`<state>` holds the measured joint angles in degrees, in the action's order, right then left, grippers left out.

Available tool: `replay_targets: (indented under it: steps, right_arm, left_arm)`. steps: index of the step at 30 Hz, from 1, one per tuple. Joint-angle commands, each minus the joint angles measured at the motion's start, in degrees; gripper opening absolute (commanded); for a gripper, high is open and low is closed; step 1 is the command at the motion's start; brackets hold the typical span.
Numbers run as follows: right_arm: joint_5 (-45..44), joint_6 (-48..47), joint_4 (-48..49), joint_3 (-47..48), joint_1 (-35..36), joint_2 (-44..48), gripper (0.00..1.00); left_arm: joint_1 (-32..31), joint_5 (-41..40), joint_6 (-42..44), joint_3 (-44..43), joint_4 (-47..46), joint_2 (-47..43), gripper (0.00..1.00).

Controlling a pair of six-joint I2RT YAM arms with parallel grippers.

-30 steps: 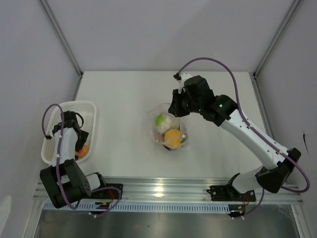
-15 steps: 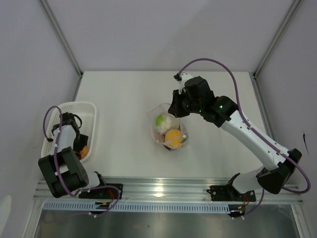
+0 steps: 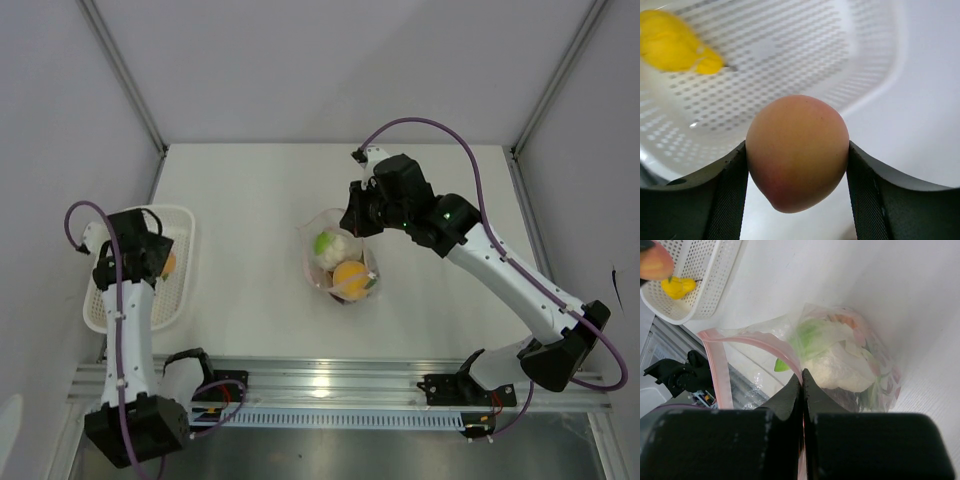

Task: Place the food in the zip-top bag and seal the zipper
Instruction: Pick up the fake fruit from the bin, then place the fake fruit in the zipper food storage bag.

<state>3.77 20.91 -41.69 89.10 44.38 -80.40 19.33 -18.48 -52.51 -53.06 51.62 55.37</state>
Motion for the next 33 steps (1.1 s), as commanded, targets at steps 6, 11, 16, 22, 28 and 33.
replay_targets:
  steps: [6, 11, 16, 22, 28, 33]
  right_arm:
    - [-0.52, 0.63, 1.70, 1.87, 0.27, -0.28, 0.00]
    - [-1.48, 0.63, 1.17, 2.22, 0.44, -0.63, 0.00]
    - [-1.13, 0.89, 1.88, 2.31, 0.71, -1.34, 0.00]
    - [-1.57, 0.89, 1.79, 2.13, 1.06, -1.60, 0.00]
    - [-1.49, 0.98, 1.61, 2.31, 1.15, -1.34, 0.00]
    - [-0.52, 1.51, 1.70, 3.01, 1.23, -1.16, 0.00]
  left_arm:
    - [-9.84, 23.36, 6.89, 0.93, -23.54, -16.95, 0.01]
    - [-11.51, 55.08, 8.22, 5.77, -39.10, -17.68, 0.01]
    - [-21.24, 74.72, 1.97, 8.85, -62.78, -13.98, 0.01]
    - [-36.72, 72.19, 20.24, 0.51, -47.33, -13.45, 0.01]
    - [-45.16, 64.11, 27.29, 0.32, -40.54, -13.01, 0.01]
    - [-51.93, 57.44, 25.79, 2.08, -44.93, -9.77, 0.01]
